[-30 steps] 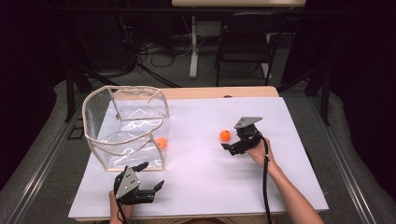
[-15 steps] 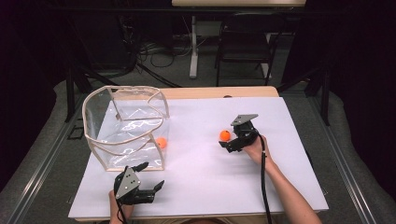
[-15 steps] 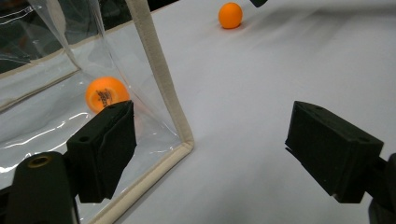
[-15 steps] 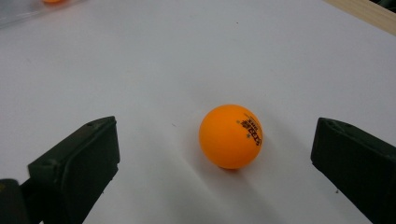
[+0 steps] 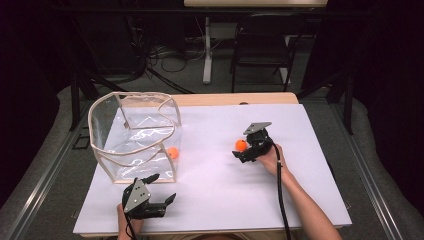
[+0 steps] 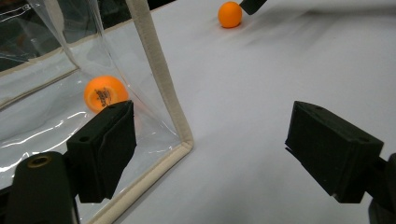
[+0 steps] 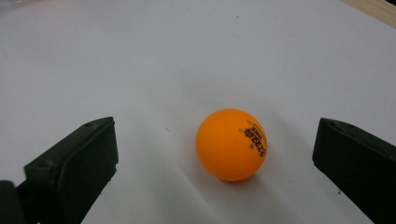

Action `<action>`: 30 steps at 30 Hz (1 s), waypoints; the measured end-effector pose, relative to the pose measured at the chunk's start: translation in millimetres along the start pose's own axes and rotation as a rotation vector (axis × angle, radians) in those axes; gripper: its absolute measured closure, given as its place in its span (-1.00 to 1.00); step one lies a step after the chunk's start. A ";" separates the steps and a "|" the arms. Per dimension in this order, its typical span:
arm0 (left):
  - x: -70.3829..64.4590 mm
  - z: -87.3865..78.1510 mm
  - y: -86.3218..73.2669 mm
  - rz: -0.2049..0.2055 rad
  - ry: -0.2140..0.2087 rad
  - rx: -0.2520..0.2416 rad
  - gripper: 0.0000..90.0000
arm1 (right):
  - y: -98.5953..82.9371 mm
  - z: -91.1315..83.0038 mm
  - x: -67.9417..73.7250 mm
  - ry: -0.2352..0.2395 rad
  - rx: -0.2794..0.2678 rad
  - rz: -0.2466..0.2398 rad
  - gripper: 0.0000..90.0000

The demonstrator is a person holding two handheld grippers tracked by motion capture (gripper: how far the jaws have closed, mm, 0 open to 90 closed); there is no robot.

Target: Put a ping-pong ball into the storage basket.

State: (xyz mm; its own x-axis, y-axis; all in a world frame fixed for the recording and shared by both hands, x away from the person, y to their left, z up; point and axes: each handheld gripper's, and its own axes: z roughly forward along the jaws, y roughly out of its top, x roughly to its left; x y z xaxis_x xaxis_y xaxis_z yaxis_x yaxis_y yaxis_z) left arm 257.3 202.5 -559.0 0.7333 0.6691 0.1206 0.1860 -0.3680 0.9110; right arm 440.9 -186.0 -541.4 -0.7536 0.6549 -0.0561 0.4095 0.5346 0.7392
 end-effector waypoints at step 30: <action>-2.3 -0.7 1.4 0.010 0.000 -0.001 -0.65 | -6.0 10.6 -0.2 -0.057 0.030 0.012 -0.20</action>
State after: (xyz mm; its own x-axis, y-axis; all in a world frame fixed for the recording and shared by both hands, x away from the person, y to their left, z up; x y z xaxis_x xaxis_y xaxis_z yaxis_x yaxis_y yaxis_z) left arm 255.5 200.9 -557.8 0.7350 0.6655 0.1296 0.1783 -0.3741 0.9101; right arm 444.1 -183.6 -552.9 -0.7183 0.6904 -0.0864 0.4341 0.5418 0.7198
